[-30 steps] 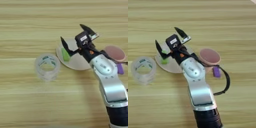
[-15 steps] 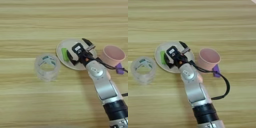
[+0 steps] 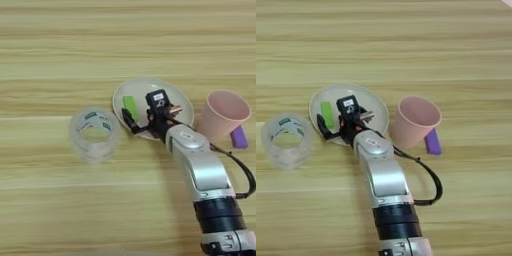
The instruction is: Move the objects on the table
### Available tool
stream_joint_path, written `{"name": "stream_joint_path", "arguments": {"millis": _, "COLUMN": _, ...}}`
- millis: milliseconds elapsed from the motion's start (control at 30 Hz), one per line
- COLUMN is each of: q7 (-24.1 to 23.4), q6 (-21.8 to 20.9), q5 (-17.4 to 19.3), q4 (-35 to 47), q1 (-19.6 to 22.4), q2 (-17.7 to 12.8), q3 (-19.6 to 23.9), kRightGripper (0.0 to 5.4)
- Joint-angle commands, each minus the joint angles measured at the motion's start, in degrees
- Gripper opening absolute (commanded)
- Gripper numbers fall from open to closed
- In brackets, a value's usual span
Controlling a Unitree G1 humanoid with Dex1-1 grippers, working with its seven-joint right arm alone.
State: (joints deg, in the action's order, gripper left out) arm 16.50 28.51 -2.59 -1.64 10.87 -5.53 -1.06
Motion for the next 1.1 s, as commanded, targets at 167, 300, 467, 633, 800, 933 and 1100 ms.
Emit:
{"name": "stream_joint_path", "arguments": {"millis": 167, "q7": -2.51, "q6": -3.12, "q5": 1.04, "q4": -5.49, "q1": 5.05, "q2": -0.40, "q3": 0.83, "kRightGripper": 5.36}}
{"name": "stream_joint_path", "arguments": {"millis": 300, "q7": -1.52, "q6": -0.98, "q5": 1.97, "q4": -3.07, "q1": 3.29, "q2": -0.96, "q3": 0.56, "kRightGripper": 5.36}}
{"name": "stream_joint_path", "arguments": {"millis": 467, "q7": 0.59, "q6": 4.21, "q5": 3.92, "q4": 3.76, "q1": -1.02, "q2": -1.53, "q3": -0.56, "kRightGripper": 5.36}}
{"name": "stream_joint_path", "arguments": {"millis": 633, "q7": 2.01, "q6": 9.78, "q5": 5.25, "q4": 12.69, "q1": -6.05, "q2": -2.44, "q3": -2.16, "kRightGripper": 5.36}}
{"name": "stream_joint_path", "arguments": {"millis": 800, "q7": 2.06, "q6": 12.14, "q5": 5.55, "q4": 16.87, "q1": -8.12, "q2": -3.28, "q3": -2.92, "kRightGripper": 5.36}}
{"name": "stream_joint_path", "arguments": {"millis": 933, "q7": 1.87, "q6": 12.97, "q5": 5.84, "q4": 18.43, "q1": -9.46, "q2": -3.72, "q3": -2.96, "kRightGripper": 5.36}}
{"name": "stream_joint_path", "arguments": {"millis": 1100, "q7": 2.05, "q6": 13.65, "q5": 6.16, "q4": 20.23, "q1": -11.15, "q2": -4.08, "q3": -3.22, "kRightGripper": 5.36}}
